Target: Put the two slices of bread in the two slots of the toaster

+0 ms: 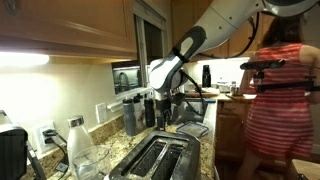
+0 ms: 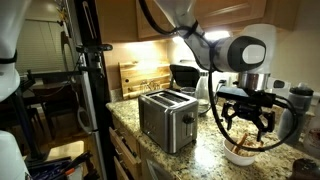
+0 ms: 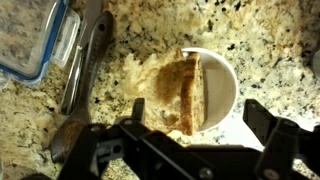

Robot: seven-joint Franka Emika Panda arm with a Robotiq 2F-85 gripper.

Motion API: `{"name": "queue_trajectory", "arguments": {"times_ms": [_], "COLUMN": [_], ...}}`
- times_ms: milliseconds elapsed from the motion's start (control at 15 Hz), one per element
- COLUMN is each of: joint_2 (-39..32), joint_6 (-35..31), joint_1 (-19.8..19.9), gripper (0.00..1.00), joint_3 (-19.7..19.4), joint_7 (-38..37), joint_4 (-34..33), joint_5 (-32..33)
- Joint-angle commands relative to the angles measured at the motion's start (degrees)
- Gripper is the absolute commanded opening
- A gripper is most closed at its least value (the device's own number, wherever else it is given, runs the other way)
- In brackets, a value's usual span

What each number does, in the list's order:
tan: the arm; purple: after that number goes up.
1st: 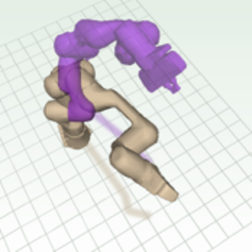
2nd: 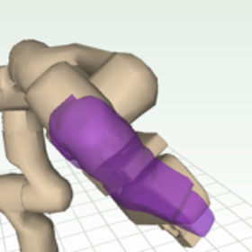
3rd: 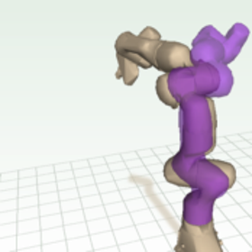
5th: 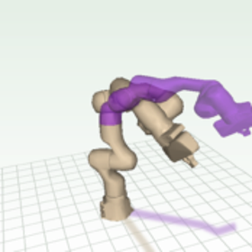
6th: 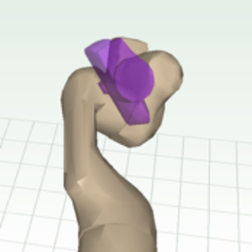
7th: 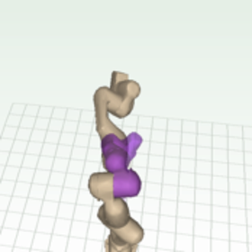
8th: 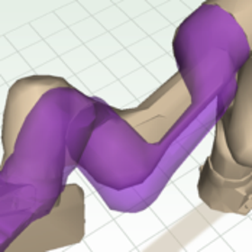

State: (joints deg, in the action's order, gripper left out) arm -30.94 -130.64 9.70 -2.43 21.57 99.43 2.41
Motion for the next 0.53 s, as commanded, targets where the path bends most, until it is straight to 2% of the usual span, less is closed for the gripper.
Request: {"name": "queue_trajectory", "arguments": {"times_ms": [0, 467], "joint_2": [-0.8, -2.8], "joint_6": [-0.9, -0.9], "joint_1": [0.2, 0.4], "gripper": [1.0, 1.0], "joint_3": [0.6, 1.2], "joint_7": [-0.5, -0.3], "joint_4": [-0.3, -1.6], "joint_5": [0.1, -0.2]}}
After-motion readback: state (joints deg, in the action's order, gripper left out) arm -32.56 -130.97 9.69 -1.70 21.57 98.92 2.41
